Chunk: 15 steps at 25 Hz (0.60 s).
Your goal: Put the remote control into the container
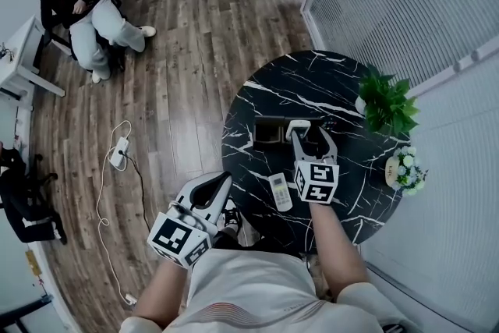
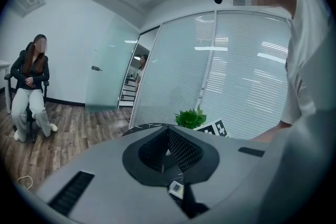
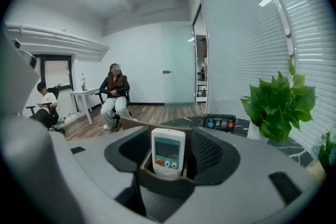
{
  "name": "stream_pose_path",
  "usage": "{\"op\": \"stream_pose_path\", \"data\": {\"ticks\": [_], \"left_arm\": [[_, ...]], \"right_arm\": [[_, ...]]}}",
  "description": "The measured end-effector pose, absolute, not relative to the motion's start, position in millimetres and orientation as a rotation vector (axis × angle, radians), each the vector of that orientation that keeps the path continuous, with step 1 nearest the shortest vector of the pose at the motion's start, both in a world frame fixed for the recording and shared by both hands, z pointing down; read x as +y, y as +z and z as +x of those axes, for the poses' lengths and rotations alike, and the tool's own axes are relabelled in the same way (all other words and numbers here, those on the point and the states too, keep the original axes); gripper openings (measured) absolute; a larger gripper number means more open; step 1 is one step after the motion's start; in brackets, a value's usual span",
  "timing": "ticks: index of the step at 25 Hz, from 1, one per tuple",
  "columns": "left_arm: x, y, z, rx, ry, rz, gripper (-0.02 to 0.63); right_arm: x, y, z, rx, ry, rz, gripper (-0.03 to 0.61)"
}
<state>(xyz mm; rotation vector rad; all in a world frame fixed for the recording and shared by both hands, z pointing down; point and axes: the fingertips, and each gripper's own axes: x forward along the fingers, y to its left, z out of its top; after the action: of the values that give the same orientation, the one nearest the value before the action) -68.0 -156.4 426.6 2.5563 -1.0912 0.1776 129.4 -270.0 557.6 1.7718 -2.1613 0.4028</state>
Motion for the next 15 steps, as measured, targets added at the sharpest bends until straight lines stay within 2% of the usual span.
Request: {"op": "stream_pose_path", "data": {"ticks": [7,8,11,15], "left_arm": [[-149.4,414.2,-43.9,-1.043,0.15,2.608,0.009],[-147.9,411.7,-40.1,-1.037,0.146,2.615,0.009],[-143.9,403.9,-28.8,-1.022,0.13,2.632,0.009],[-138.5,395.6,-16.3,-1.018,0.11,2.648,0.009]], "right_arm": [[-228.8,514.9,147.9,-2.241,0.374,1.701,0.246],[-221.4,511.8,151.5,-2.242,0.373,1.696,0.232],[-201.2,501.4,164.8,-2.237,0.371,1.719,0.123],[-177.3,482.1,174.4,-2.27,0.337,1.738,0.062]]}}
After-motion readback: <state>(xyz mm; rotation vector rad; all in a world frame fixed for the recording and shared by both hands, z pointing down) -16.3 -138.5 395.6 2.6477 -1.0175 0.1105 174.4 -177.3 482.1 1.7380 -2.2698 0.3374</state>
